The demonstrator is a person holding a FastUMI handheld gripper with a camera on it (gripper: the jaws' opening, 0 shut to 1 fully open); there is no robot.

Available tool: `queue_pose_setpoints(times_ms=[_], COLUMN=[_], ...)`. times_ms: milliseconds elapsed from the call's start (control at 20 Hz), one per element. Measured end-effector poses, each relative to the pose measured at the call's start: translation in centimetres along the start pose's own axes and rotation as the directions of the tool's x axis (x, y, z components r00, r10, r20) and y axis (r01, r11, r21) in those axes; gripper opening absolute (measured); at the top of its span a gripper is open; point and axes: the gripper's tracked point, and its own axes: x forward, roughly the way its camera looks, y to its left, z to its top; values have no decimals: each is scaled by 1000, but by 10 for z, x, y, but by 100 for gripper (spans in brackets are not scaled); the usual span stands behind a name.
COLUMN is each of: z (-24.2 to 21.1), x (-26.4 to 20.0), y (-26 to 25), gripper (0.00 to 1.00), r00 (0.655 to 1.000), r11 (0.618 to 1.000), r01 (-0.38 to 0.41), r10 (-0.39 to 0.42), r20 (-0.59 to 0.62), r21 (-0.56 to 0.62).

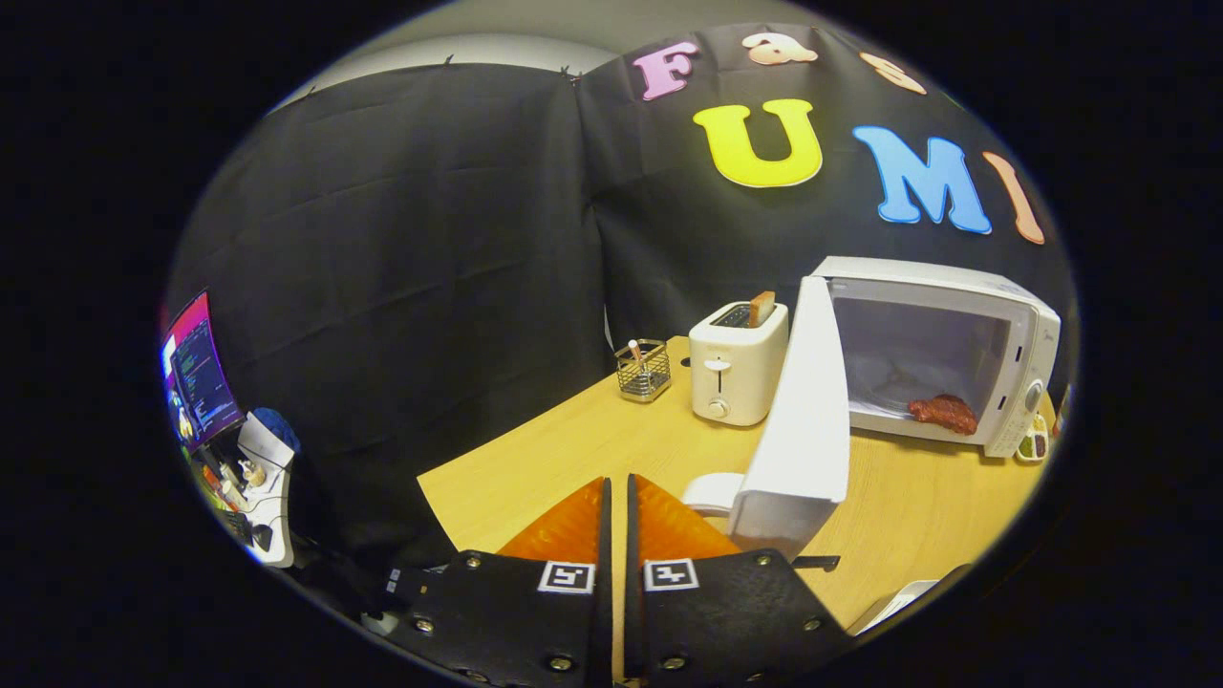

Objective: Open the microwave, put the food inside, and close the microwave door.

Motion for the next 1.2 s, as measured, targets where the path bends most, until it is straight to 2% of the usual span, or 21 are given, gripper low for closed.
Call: queue_pose_setpoints(times_ms=[50, 200, 350, 700, 1200], z=[-1, -4, -6, 2, 21], x=[-1, -3, -9, -27, -24], y=[1, -14, -36, -113, -205], gripper=[1, 1, 1, 1, 1], r00=[1000, 999, 998, 979, 943], r11=[1000, 997, 997, 979, 942], r01=[1, 43, 68, 201, 334], r10=[-1, -44, -69, -202, -334], r20=[0, -11, -14, -19, -15], r21=[-8, -58, -26, -8, 29])
